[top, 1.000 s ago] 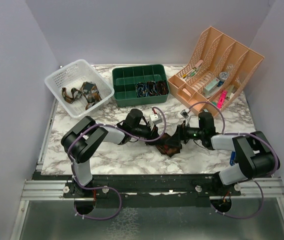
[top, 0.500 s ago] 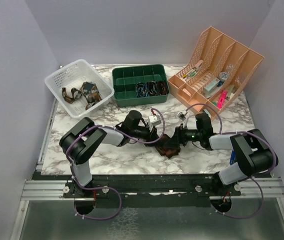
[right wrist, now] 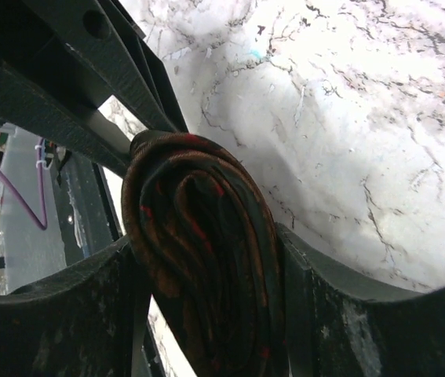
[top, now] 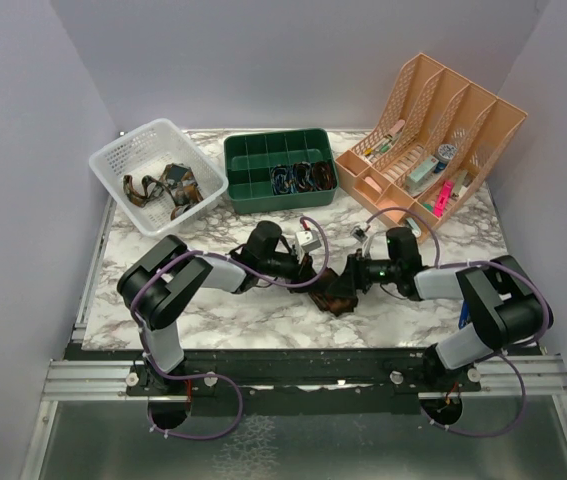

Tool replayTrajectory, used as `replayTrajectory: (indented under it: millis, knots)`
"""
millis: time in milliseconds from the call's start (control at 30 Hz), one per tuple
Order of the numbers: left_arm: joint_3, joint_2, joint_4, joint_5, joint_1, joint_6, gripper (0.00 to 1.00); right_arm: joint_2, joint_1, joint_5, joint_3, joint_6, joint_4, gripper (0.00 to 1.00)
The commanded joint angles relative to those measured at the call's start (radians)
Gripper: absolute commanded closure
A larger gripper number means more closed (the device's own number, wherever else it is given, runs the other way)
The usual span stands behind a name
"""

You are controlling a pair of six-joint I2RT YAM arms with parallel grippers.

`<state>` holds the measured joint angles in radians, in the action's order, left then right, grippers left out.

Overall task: Roll the ties
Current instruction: Pick up the tie at the center of the board.

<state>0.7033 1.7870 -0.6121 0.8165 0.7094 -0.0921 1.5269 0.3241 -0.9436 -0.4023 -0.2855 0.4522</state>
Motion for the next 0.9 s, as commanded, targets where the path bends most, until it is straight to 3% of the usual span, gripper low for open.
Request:
replayTrajectory:
  millis: [0,200,400,467,600,633,700,767,833,867]
  knots:
    - [-0.013,-0.035,-0.061,-0.036,0.003,0.014,0.89,0.044,0.054,0.022,-0.031,0.038,-0.04,0.38]
    - [-0.023,-0.041,-0.065,-0.037,0.004,0.011,0.89,0.023,0.061,0.089,-0.042,0.04,-0.049,0.54]
    - [-0.033,-0.047,-0.066,-0.048,0.003,0.002,0.87,0.021,0.061,0.071,-0.072,0.012,-0.058,0.86]
    - [-0.033,-0.049,-0.067,-0.055,0.002,-0.006,0.83,0.02,0.062,0.054,-0.082,0.007,-0.069,0.9]
    - [-0.031,-0.059,-0.07,-0.103,-0.002,-0.042,0.57,-0.015,0.069,0.114,-0.088,0.025,-0.123,0.99]
    - [-0.032,-0.066,-0.07,-0.121,-0.005,-0.057,0.52,-0.028,0.073,0.131,-0.091,0.036,-0.144,0.99]
    - [-0.034,-0.08,-0.074,-0.158,-0.019,-0.094,0.32,-0.049,0.092,0.186,-0.107,0.067,-0.209,0.99]
    - [-0.039,-0.099,-0.081,-0.196,-0.028,-0.116,0.22,-0.069,0.118,0.264,-0.128,0.093,-0.278,0.99]
    - [-0.047,-0.127,-0.087,-0.23,-0.041,-0.142,0.03,-0.087,0.141,0.326,-0.141,0.109,-0.316,0.99]
    - [-0.055,-0.142,-0.093,-0.246,-0.049,-0.156,0.01,-0.093,0.15,0.356,-0.149,0.112,-0.332,0.99]
